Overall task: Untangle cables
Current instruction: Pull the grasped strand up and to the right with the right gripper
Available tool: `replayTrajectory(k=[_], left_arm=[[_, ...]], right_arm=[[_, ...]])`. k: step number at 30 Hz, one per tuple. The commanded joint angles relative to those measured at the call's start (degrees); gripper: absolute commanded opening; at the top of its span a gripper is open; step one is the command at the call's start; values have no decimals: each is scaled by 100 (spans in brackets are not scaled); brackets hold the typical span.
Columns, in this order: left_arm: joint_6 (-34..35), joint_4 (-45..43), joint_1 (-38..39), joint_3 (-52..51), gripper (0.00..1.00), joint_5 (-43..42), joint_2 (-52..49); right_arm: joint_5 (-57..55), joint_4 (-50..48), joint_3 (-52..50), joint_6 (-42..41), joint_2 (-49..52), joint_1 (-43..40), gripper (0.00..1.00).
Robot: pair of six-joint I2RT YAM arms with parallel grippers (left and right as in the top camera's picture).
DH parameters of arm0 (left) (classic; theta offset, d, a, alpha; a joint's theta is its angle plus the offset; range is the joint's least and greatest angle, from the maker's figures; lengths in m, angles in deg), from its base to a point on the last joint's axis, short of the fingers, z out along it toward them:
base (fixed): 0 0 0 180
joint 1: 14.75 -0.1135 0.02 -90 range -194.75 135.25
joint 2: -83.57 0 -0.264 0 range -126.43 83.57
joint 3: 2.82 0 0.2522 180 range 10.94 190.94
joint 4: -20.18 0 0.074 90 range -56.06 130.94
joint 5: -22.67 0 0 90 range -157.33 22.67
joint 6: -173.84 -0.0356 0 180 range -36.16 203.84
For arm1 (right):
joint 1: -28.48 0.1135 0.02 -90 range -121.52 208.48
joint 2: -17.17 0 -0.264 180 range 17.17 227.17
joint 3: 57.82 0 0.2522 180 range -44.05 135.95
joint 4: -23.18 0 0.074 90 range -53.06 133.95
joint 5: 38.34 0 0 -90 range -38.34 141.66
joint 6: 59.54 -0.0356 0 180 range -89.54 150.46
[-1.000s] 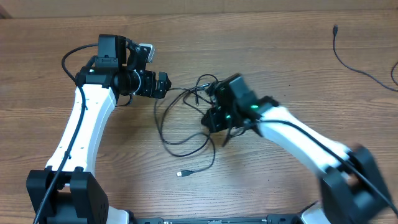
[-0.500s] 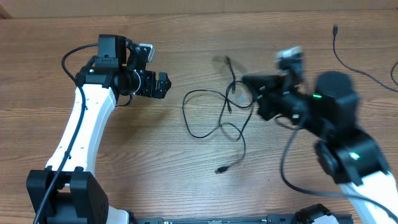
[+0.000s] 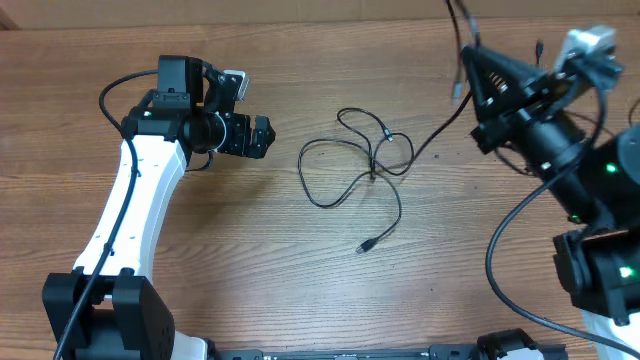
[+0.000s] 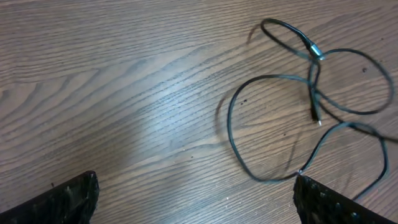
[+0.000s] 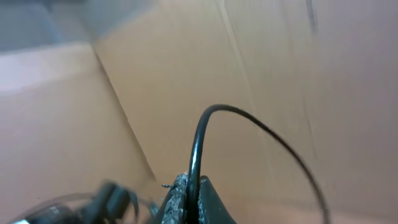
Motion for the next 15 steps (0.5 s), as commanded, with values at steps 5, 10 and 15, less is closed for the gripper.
replayTrajectory(k=[5, 10, 15], left_arm=[[33, -4, 7, 122, 100, 37, 13], [33, -2, 7, 122, 100, 37, 13], [33, -2, 7, 122, 100, 37, 13]], right_arm=[[-52, -415, 1056, -186, 153, -24, 4], [-142, -748, 1565, -184, 490, -24, 4], [-199, -1397, 1930, -208, 927, -24, 4]])
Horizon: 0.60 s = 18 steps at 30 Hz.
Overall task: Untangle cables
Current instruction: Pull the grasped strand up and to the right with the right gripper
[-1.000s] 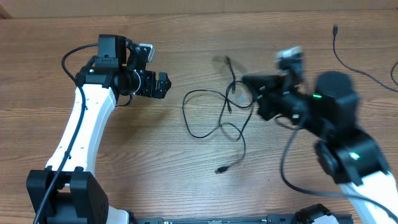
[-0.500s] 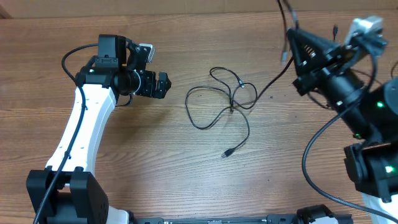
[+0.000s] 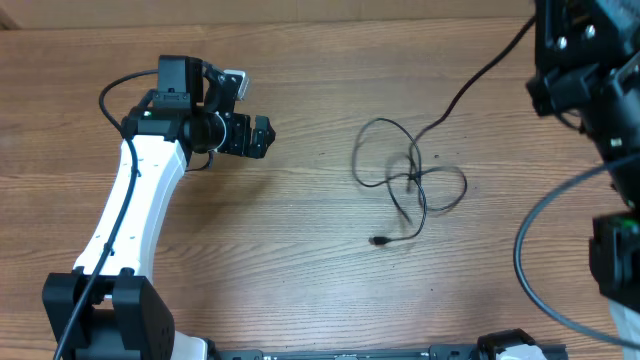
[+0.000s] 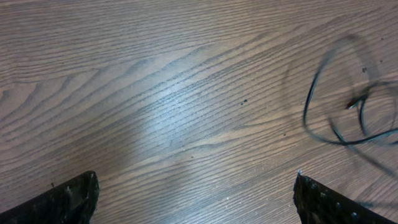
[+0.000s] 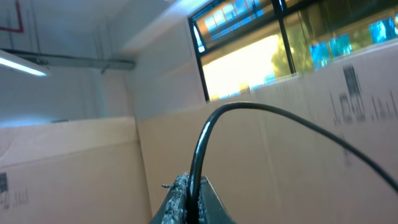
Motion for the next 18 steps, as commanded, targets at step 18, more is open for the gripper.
replayTrajectory(k=[18], left_arm=[[33, -2, 4, 122, 100, 37, 13]], right_arm=[[-634, -1067, 542, -693, 1016, -42, 4]])
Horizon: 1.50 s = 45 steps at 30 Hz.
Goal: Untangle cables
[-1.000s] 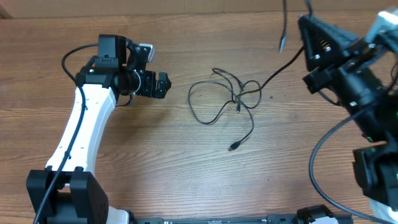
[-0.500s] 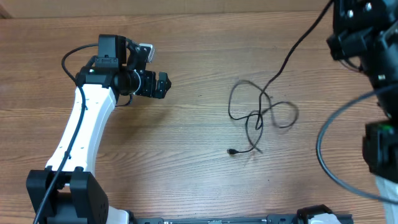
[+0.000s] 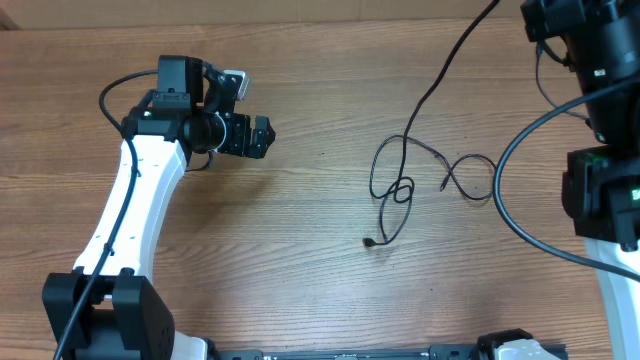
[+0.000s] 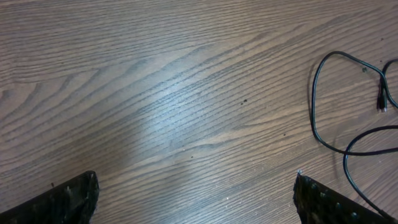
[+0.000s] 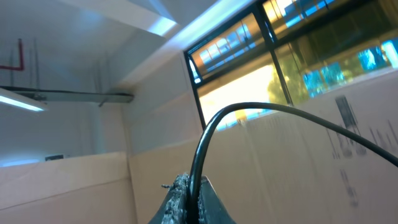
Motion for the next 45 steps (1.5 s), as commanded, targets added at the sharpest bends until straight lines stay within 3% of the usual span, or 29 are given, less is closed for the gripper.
replayTrajectory(k=[1, 11, 18, 25, 31, 38, 41, 45], left_arm=[[33, -2, 7, 122, 100, 37, 13], [33, -2, 7, 122, 100, 37, 13], [33, -2, 7, 122, 100, 37, 13], [33, -2, 7, 122, 100, 37, 13], [33, -4, 7, 122, 100, 37, 13], [33, -2, 7, 122, 100, 37, 13], [33, -2, 7, 122, 99, 37, 13], [33, -2, 7, 122, 100, 37, 13]], right_arm=[[-144, 127, 195, -286, 122, -37, 4], [-278, -1869, 289, -1589, 457, -39, 4], [-275, -1801, 1233, -1707, 732, -37, 4], [-46, -1456, 2726, -2627, 1683, -37, 4], [833, -212, 3359, -2623, 2286, -37, 4], [1032, 2380, 3359, -1049, 2474, -39, 4], [892, 2889, 3362, -490, 2472, -44, 4], [890, 3189, 3362, -411, 2441, -162, 4]])
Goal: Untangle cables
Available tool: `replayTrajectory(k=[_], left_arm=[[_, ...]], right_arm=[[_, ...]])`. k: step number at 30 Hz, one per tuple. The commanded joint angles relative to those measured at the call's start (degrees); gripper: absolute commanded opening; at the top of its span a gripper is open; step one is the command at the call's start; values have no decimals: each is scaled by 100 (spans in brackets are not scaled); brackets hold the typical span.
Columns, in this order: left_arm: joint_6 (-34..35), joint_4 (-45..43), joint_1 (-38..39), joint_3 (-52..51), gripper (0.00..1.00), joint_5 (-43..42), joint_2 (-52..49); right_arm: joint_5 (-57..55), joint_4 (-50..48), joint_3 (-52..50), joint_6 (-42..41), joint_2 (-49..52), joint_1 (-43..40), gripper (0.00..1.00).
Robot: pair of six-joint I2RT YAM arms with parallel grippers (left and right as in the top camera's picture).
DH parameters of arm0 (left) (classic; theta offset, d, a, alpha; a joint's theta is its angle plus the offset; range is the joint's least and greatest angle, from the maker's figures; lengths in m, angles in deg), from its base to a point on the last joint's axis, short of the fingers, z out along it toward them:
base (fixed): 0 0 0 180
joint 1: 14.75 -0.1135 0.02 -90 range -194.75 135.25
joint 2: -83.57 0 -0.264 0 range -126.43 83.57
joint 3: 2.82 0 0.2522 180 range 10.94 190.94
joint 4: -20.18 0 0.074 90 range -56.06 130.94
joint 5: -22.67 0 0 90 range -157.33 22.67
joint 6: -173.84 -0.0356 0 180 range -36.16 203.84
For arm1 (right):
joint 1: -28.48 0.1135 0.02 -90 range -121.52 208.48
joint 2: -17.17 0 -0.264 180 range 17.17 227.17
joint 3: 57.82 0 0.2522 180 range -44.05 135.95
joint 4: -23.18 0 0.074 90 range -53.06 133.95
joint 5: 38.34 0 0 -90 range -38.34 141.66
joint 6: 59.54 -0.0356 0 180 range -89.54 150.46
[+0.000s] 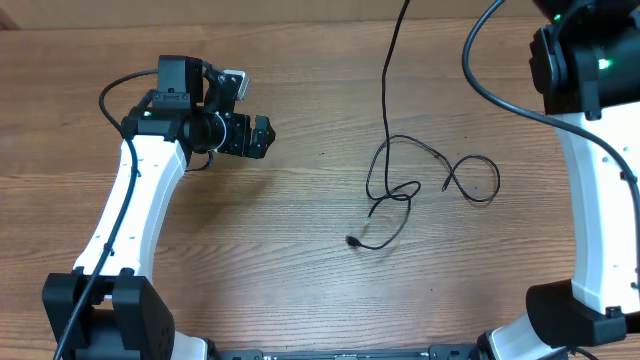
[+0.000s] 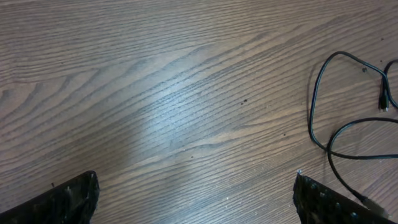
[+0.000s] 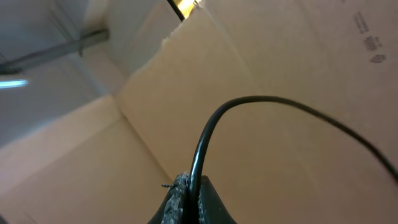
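Note:
A thin black cable (image 1: 389, 80) rises from the table past the top edge of the overhead view. Its lower part lies in loose loops (image 1: 430, 175) on the wood right of centre, one small plug end (image 1: 353, 241) lying free. My right gripper (image 3: 193, 186) is shut on the black cable (image 3: 208, 134), raised high and facing cardboard walls; in the overhead view only its arm (image 1: 585, 60) shows. My left gripper (image 2: 196, 196) hangs open over bare wood at the left, with the cable's loops (image 2: 326, 118) at the right edge of its view.
The wooden table (image 1: 300, 290) fills the overhead view. My left arm (image 1: 125, 210) reaches up from the bottom left. Thick black arm leads (image 1: 500, 70) hang at the upper right. Cardboard panels (image 3: 298, 74) stand beyond the table.
The cable's upright strand has shifted left along the top edge and the plug end has slid left. My right wrist view has tilted from windows to cardboard. The left gripper has not moved.
My right gripper held the cable low at the table's right, the tangle lying at centre. Then the gripper was higher and the tangle had shifted right. Later it was higher still with the loops opened out. Now one strand hangs nearly straight above loose loops.

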Motion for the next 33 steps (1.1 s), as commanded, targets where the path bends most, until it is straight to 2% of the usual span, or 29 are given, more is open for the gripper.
replayTrajectory(k=[1, 12, 15, 17, 20, 23, 28, 33], left_arm=[[33, -2, 4, 122, 100, 35, 13], [33, -13, 4, 122, 100, 33, 13], [42, -330, 4, 122, 100, 28, 13], [302, -372, 4, 122, 100, -229, 13], [315, -341, 81, 105, 100, -1252, -26], [267, -162, 376, 96, 100, -1366, -133], [-428, -98, 1327, 94, 100, -1340, -608], [-1364, -280, 1941, 94, 99, -1390, -1095]], right_arm=[[-20, 68, 105, 457, -184, -162, 4], [46, 595, 105, 439, -481, -678, 4], [203, 667, 105, 437, -632, -911, 4], [328, 743, 105, 437, -739, -1145, 4], [503, 887, 105, 437, -844, -1523, 4], [713, 979, 105, 433, -883, -1853, 4], [1294, 988, 105, 387, -883, -2282, 4], [1499, 1012, 105, 273, -885, -2562, 4]])
